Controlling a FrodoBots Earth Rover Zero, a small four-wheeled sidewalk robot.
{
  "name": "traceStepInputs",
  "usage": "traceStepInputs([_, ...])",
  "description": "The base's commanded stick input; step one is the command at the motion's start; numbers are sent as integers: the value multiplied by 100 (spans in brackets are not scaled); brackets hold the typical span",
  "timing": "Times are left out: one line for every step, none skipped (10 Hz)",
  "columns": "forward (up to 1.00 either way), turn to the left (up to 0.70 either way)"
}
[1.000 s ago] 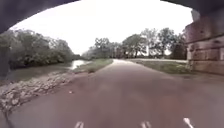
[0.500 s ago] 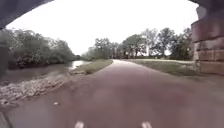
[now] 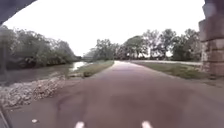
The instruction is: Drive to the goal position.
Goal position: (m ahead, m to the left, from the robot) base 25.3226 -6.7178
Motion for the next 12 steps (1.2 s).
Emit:
traceStepInputs([100, -27])
traceStepInputs([100, -27])
traceStepInputs([100, -7])
traceStepInputs([100, 0])
traceStepInputs([100, 0])
traceStepInputs([100, 0])
traceStepInputs([100, 0])
traceStepInputs([100, 0])
traceStepInputs([100, 0])
traceStepInputs([100, 0])
traceStepInputs([100, 0])
traceStepInputs([100, 0])
